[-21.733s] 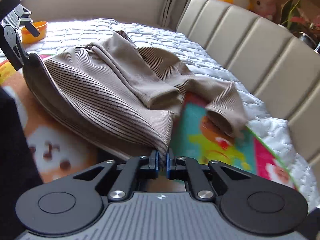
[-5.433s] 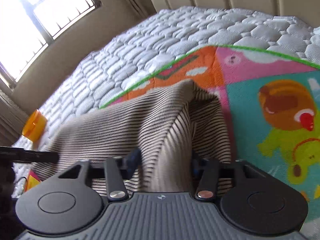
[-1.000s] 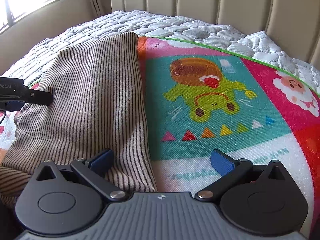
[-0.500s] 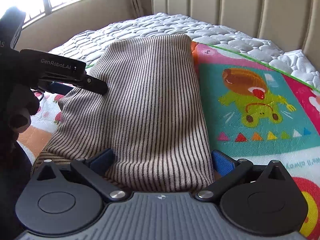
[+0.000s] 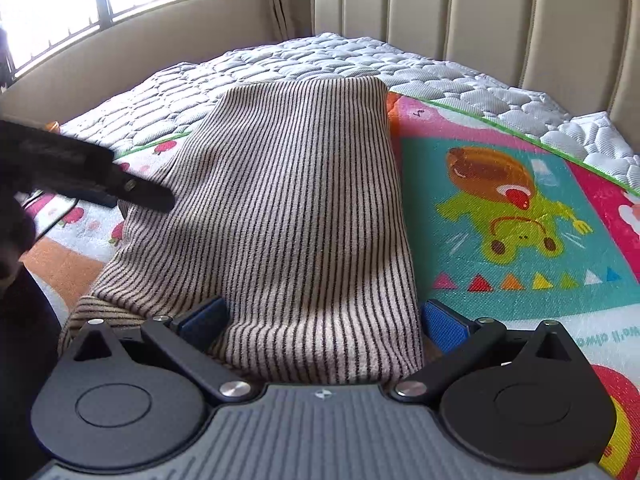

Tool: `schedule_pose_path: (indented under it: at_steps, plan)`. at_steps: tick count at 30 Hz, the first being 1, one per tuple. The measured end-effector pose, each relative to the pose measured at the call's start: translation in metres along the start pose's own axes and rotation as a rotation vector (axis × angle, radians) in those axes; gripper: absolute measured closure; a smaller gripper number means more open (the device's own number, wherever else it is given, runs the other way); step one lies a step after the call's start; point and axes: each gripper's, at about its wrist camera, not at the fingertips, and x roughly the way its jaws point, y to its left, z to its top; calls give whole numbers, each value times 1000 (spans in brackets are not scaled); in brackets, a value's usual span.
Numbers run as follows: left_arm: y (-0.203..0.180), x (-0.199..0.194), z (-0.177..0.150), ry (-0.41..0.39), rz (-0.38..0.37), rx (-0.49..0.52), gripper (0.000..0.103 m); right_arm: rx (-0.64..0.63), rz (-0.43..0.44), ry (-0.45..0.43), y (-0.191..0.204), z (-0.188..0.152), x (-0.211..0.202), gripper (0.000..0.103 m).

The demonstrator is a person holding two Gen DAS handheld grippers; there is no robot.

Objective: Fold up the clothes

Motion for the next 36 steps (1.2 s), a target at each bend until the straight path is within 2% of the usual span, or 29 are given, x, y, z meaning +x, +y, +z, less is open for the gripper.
schedule_pose_path:
  at_steps: [2, 6, 9, 11, 17, 23, 27, 30, 34, 36]
  plan:
    - [-3, -11, -12, 32, -38, -7, 5, 34, -8, -39, -8, 3, -11, 0]
    - [-22, -19, -32, 45, 57, 109, 4, 114, -102, -99, -29, 5, -27, 0]
    - [-30, -16, -37, 46, 115, 164, 1, 101, -178, 65, -38, -2, -7, 0]
    - [-32, -10, -38, 63, 133, 176, 0, 101, -182, 63, -38, -5, -7, 0]
    - [-23, -6, -40, 92, 128, 122, 0, 96, -197, 51, -35, -5, -11, 0]
    - [-30, -12, -43, 56, 158, 161, 0, 85, -218, 31, -31, -7, -11, 0]
    - [-42, -28, -34, 45, 153, 245, 0, 169, -170, 70, -44, -5, -10, 0]
    - [-48, -44, -34, -3, 131, 320, 0, 186, -160, 80, -45, -5, -10, 0]
    - [-41, -44, -41, -22, 90, 286, 0, 159, -185, 61, -40, -6, -11, 0]
    - [-42, -36, -42, -2, 127, 293, 0, 142, -200, 45, -36, -8, -12, 0]
